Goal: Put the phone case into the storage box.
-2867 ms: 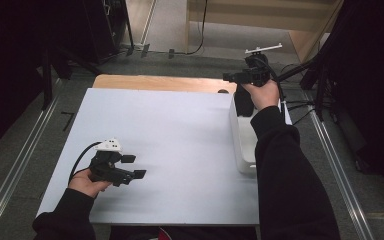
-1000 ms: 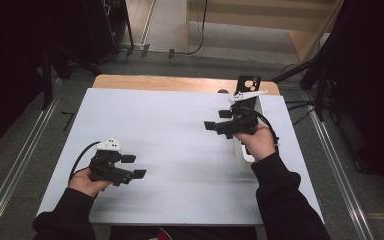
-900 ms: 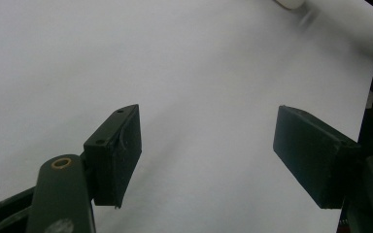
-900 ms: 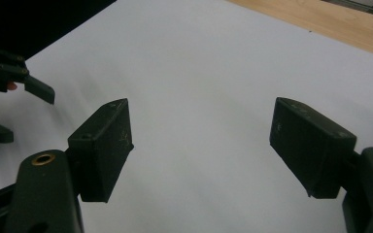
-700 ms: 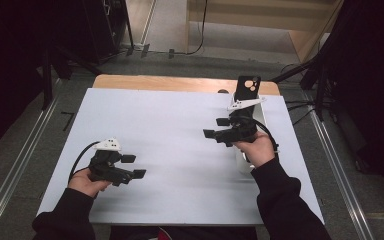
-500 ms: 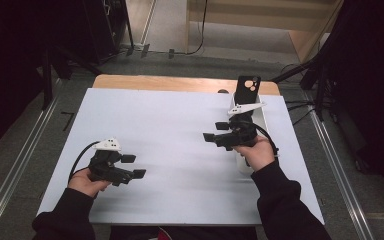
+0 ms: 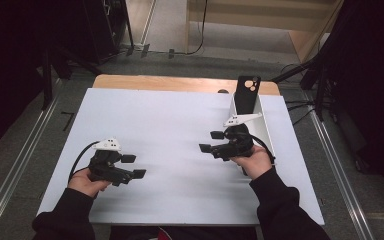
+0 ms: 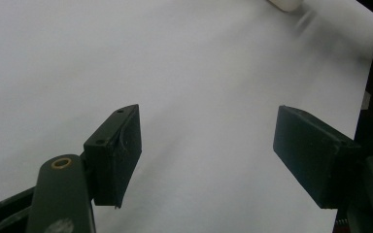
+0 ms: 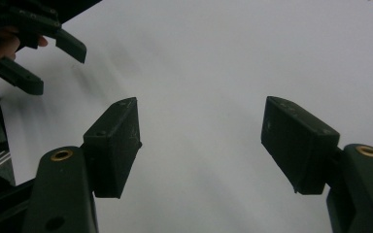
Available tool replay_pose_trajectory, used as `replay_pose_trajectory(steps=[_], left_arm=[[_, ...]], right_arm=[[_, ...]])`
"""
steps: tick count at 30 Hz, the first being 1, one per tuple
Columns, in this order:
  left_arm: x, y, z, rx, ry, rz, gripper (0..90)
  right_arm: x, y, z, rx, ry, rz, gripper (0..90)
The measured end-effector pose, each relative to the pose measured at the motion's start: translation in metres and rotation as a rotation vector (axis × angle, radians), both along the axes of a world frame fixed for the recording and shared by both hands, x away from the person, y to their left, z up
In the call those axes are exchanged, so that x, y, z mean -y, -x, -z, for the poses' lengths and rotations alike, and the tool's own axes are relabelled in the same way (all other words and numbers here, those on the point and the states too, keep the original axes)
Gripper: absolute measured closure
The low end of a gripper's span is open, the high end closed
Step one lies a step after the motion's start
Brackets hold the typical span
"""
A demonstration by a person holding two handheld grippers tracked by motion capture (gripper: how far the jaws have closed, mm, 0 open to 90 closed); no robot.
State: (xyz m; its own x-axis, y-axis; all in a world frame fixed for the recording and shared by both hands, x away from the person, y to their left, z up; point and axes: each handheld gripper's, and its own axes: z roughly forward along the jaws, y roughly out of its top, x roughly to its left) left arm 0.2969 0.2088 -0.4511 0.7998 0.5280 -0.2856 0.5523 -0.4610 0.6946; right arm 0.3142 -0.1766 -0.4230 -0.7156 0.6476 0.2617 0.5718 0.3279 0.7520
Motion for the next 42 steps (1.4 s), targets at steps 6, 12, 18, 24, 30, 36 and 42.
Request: replay_pose_trajectory(steps=[6,12,18,24,30,36,42], left_arm=[[0.0,0.0,0.0,-0.001,0.003,-0.002,25.6],[0.0,0.0,-0.001,0.001,0.002,0.004,25.6],[0.0,0.001,-0.001,-0.002,0.002,0.003,25.6],[0.0,0.001,-0.001,-0.001,0.004,0.003,25.6],[0.0,0.002,-0.001,0.003,0.007,0.003,25.6],[0.001,0.003,-0.002,0.007,0.006,0.005,25.6],[0.002,0.005,-0.002,0.004,0.004,0.019,25.6]], right_arm=[[0.0,0.011,0.01,-0.006,0.009,-0.036,28.6],[0.004,0.025,0.017,-0.006,0.023,-0.049,28.1],[0.01,0.036,0.024,-0.012,0.03,-0.058,27.9],[0.014,0.048,0.029,-0.016,0.035,-0.079,27.9],[0.02,0.059,0.034,-0.028,0.036,-0.088,27.9],[0.028,0.069,0.038,-0.029,0.033,-0.086,27.9],[0.035,0.077,0.042,-0.036,0.042,-0.082,27.9]])
